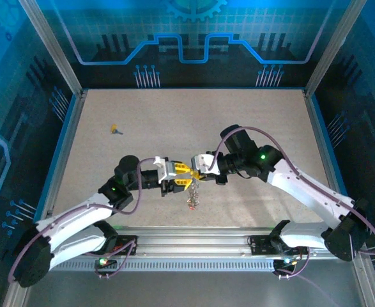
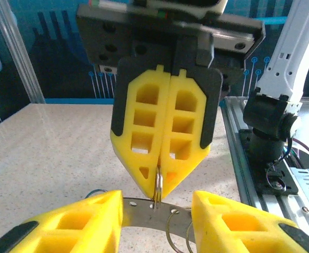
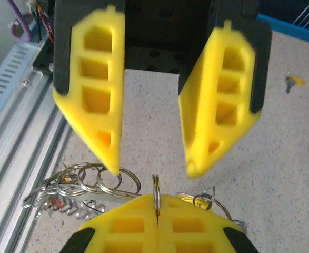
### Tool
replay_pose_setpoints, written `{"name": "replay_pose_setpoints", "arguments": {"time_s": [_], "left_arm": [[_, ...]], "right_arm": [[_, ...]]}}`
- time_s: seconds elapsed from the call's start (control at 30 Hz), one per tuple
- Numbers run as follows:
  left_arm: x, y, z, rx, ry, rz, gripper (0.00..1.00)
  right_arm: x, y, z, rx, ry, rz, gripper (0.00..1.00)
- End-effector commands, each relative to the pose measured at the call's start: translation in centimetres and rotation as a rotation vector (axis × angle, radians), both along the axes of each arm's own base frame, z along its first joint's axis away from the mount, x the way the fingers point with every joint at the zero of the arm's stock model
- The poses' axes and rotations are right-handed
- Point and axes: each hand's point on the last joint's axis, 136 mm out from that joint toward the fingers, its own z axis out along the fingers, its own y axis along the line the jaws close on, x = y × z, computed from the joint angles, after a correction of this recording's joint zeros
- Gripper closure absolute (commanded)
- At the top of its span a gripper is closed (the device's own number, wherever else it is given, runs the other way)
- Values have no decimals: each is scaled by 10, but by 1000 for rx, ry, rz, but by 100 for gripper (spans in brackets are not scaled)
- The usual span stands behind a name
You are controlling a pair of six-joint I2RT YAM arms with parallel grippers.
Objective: Put the keys on the keyring
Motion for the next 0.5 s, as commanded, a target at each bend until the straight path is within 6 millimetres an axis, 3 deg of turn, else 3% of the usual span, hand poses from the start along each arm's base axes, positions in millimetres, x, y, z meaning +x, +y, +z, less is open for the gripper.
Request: {"name": "replay_pose_setpoints", "arguments": {"time_s": [0.0, 0.2, 0.47], "left_arm": [[-4, 11, 5, 87, -80, 17, 59], [-6, 18, 3, 119, -84, 31, 59], [1, 17, 14, 84, -122, 63, 62]], "right_arm": [[-9, 8, 37, 201, 13, 15, 100], [-17, 17, 53, 348, 82, 63, 100], [-17, 23, 59, 413, 99, 75, 100]]}}
